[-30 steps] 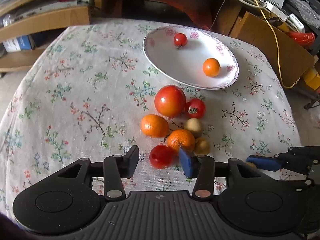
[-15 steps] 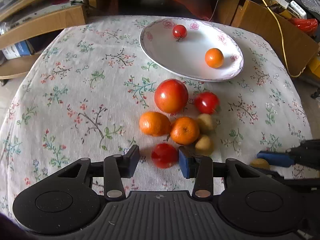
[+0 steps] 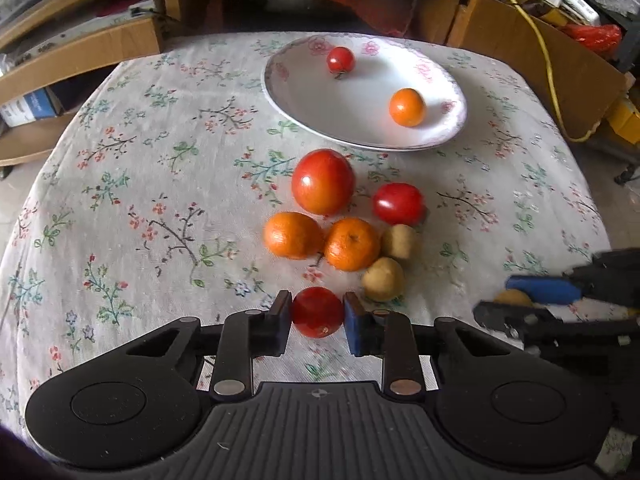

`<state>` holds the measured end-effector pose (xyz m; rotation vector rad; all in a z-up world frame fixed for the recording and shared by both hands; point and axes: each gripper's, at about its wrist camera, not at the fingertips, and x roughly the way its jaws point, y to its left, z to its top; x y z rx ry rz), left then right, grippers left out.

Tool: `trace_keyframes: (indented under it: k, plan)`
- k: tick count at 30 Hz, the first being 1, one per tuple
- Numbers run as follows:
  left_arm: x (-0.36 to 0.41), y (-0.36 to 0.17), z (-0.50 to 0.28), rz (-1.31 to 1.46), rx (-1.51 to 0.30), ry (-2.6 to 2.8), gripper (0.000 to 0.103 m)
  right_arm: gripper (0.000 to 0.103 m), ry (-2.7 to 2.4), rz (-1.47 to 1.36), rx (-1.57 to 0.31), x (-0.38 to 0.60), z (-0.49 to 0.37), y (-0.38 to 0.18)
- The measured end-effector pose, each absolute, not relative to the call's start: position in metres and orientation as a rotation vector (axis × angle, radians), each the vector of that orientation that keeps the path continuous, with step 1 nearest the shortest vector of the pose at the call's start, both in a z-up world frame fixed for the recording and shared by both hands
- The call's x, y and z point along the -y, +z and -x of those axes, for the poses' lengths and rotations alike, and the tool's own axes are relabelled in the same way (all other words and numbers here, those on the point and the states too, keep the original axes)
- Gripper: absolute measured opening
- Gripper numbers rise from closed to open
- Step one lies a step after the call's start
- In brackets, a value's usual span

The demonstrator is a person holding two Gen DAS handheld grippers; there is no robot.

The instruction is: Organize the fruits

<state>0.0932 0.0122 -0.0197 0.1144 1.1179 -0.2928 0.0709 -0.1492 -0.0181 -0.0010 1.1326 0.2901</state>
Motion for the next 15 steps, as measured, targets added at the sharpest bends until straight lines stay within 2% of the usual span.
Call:
trace_keyframes:
  k: [15]
  plan:
    - [0.005, -0.001, -0.091, -0.088, -1.079, -0.352, 0.035, 0.03, 0.278, -0.064, -1.096, 0.161, -0.076, -0.005]
